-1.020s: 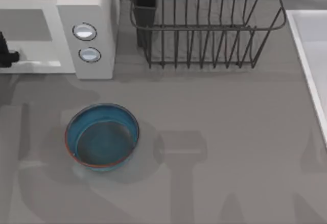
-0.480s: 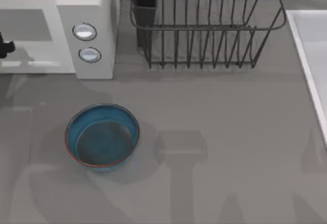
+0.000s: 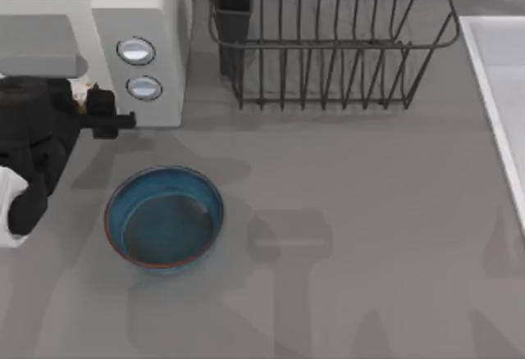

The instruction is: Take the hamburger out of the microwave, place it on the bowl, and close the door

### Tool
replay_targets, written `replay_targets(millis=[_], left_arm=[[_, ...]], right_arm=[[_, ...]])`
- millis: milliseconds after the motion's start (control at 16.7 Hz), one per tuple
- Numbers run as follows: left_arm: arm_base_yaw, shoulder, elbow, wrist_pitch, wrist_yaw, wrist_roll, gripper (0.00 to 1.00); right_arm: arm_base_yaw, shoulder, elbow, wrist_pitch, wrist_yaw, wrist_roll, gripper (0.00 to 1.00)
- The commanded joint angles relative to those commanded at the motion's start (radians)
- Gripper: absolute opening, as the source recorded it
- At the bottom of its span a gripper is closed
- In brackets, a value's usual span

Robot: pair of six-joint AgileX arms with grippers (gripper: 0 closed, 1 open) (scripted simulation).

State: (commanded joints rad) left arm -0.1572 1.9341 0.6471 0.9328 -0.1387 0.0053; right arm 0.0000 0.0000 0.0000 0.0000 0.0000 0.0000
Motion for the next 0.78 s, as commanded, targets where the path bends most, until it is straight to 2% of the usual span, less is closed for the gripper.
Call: replay_targets(millis=[300,420,600,780], left_arm=[[-0.455,0.029,-0.147,0.108,-0.483,-0.145,0.00],[-0.597,0.027,-0.207,0.151,-0.640,-0.210,0.00],[-0.739,0.021,-0.282,0.209,-0.798,-0.299,0.00],[-0.791,0.019,-0.324,0.248,-0.867,-0.355,0.00]], right_arm=[[0.000,0.000,0.000,0.000,0.000,0.000,1.00],[0.000,0.000,0.000,0.000,0.000,0.000,1.00],[0.000,0.000,0.000,0.000,0.000,0.000,1.00],[0.000,0.000,0.000,0.000,0.000,0.000,1.00]])
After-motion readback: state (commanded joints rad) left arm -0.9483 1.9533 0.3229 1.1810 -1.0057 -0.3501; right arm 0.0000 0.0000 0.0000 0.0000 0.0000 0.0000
